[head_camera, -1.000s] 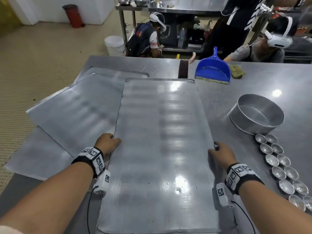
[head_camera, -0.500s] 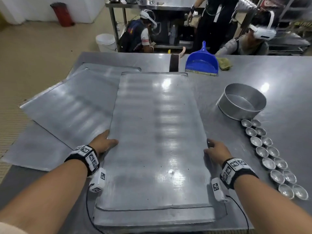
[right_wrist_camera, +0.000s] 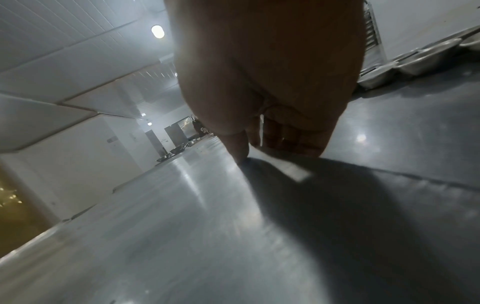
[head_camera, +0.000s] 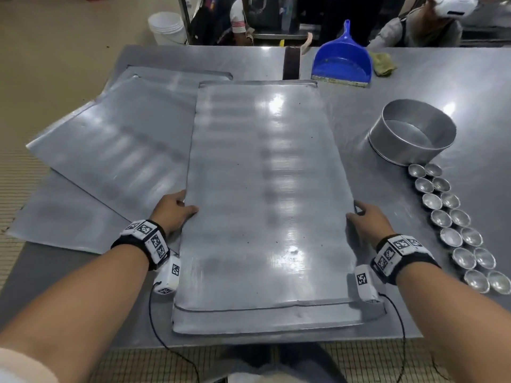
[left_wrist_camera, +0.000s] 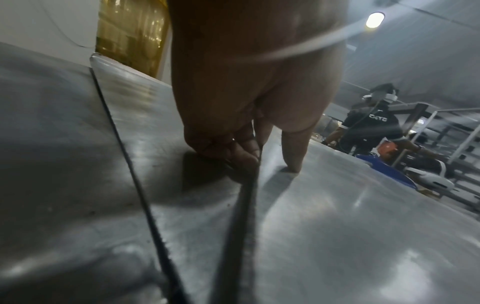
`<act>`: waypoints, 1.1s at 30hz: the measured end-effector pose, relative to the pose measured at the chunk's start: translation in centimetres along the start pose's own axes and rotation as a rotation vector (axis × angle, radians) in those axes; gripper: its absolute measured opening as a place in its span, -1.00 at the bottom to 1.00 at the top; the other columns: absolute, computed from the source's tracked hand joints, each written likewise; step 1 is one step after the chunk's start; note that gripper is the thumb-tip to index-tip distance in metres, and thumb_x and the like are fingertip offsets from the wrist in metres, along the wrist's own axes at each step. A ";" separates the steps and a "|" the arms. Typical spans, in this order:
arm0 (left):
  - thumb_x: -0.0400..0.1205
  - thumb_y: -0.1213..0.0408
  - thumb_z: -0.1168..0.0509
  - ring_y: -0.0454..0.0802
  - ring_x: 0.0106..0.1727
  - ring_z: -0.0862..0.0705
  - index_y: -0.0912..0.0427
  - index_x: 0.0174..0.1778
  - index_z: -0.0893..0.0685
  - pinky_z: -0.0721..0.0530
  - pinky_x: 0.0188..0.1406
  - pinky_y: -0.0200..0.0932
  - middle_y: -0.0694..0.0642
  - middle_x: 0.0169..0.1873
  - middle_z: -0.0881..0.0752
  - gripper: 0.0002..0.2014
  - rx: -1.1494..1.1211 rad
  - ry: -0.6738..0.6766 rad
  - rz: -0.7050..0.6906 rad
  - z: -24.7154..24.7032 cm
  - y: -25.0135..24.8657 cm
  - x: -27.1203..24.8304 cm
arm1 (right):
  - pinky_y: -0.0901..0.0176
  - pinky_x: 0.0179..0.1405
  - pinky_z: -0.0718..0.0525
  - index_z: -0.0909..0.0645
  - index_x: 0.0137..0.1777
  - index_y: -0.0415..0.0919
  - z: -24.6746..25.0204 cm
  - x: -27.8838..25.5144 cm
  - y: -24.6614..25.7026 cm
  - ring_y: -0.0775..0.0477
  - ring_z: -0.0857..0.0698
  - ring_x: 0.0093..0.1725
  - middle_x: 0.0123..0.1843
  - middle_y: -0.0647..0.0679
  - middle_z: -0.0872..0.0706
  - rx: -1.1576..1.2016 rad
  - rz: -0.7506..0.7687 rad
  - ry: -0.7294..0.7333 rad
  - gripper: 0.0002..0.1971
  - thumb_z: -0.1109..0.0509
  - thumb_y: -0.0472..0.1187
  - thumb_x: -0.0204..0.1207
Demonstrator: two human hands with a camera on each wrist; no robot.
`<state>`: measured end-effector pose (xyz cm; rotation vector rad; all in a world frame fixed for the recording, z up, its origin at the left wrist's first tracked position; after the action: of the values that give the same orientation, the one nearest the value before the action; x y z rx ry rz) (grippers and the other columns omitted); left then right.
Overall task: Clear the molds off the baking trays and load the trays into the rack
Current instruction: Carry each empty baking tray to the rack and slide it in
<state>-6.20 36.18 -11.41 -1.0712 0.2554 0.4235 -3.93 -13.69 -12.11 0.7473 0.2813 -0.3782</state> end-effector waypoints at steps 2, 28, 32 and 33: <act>0.28 0.01 -0.59 0.07 0.01 -0.74 -0.48 -0.21 -0.78 -0.62 0.38 0.18 0.06 -0.04 -0.75 -0.73 -0.042 0.001 -0.010 -0.4 1.7 1.0 | 0.03 0.28 -0.54 -0.58 0.54 -0.06 0.9 0.6 0.5 -0.28 -0.69 0.33 0.28 -0.16 -0.78 -0.072 0.000 -0.025 -0.55 -0.39 -0.19 0.63; 0.44 -0.54 -0.26 0.00 0.25 -0.52 -0.12 0.36 -0.60 -0.50 0.29 0.05 -0.06 0.18 -0.55 -0.28 0.765 0.075 -0.251 -16.3 -0.9 -21.7 | -0.04 0.23 -0.52 -0.69 0.30 0.13 -4.2 -15.8 -2.3 -0.04 -0.54 0.25 0.27 0.05 -0.63 -0.483 0.730 0.195 -0.54 -0.29 0.34 0.56; 0.37 -0.51 -0.36 -0.02 0.29 -0.45 -0.17 0.41 -0.62 -0.45 0.36 0.04 -0.07 0.22 -0.53 -0.25 0.765 0.016 -0.275 -17.3 0.3 -24.3 | -0.01 0.25 -0.47 -0.63 0.38 0.16 -5.2 -18.1 -4.3 0.00 -0.52 0.26 0.27 0.13 -0.61 -0.501 0.819 0.219 -0.32 -0.30 0.53 0.39; 0.40 -0.43 -0.42 -0.02 0.30 -0.45 -0.16 0.43 -0.63 -0.47 0.38 0.04 -0.05 0.24 -0.53 -0.28 0.742 -0.011 -0.276 -17.3 0.5 -24.7 | -0.01 0.26 -0.45 -0.62 0.41 0.16 -5.3 -18.2 -4.7 -0.01 -0.52 0.28 0.30 0.13 -0.60 -0.498 0.835 0.209 -0.33 -0.35 0.50 0.38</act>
<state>-28.43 15.80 -9.87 -0.3643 0.2237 0.0634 -22.87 -8.84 -11.77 0.3567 0.2228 0.5510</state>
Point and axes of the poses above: each hand's wrist, its own x-axis towards the middle knuckle, its own z-axis out of the back of the hand, y = z × x, the point moved 5 cm from there along x, towards the middle knuckle
